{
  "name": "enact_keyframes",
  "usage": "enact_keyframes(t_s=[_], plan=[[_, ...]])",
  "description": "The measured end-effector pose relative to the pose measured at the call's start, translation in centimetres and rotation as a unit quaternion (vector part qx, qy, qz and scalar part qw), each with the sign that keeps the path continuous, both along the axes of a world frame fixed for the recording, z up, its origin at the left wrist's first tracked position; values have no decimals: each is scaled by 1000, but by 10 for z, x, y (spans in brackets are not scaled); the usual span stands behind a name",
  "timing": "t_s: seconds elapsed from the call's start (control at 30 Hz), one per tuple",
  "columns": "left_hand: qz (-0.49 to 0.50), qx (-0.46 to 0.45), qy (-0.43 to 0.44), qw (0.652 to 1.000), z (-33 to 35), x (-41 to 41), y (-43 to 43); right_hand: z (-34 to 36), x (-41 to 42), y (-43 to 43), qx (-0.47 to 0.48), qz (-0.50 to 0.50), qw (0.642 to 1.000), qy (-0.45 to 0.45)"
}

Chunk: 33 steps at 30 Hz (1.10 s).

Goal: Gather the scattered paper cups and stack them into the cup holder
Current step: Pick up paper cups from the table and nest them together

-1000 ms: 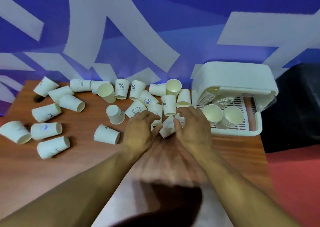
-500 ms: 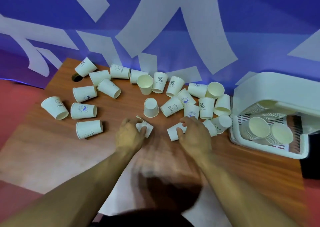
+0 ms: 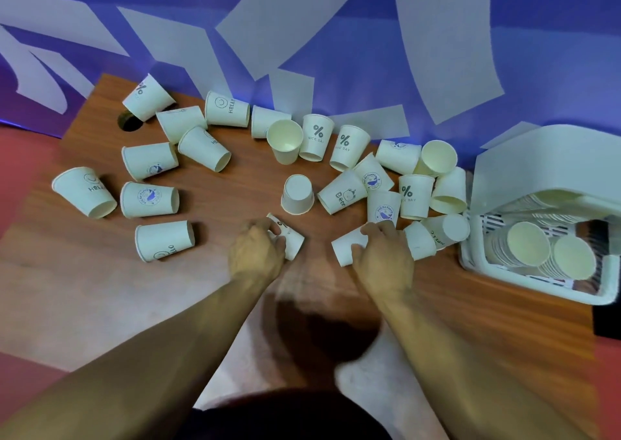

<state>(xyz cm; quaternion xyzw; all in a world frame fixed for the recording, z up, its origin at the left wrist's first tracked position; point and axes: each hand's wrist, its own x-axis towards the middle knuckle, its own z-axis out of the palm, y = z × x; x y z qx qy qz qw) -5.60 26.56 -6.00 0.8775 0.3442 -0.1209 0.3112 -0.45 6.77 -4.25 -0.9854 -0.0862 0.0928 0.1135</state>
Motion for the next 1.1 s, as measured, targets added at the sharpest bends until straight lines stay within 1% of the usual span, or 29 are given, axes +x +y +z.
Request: enact_keyframes(t_s=[0.2, 0.3, 0.43, 0.67, 0.77, 0.87, 1.0, 1.1], plan=[[2, 16, -2, 1000, -2, 0, -8, 2, 3, -2, -14, -13, 998, 62], [1, 25, -10, 1000, 1, -2, -12, 4, 3, -1, 15, -26, 996, 85], [25, 18, -42, 999, 12, -5, -20, 9, -1, -2, 70, -55, 992, 87], [-17, 40, -55, 998, 28, -6, -30, 29, -8, -12, 149, -99, 982, 67], [-43, 54, -95, 993, 43, -8, -40, 43, -14, -22, 163, -90, 982, 44], [-85, 80, -150, 982, 61, -7, -55, 61, -19, -37, 171, -96, 980, -9], [-120, 98, -246, 957, 86, 1, -91, 89, -22, -64, 205, -119, 969, -72], [-153, 100, -303, 935, 105, 9, -129, 109, -25, -91, 199, -122, 962, -144]])
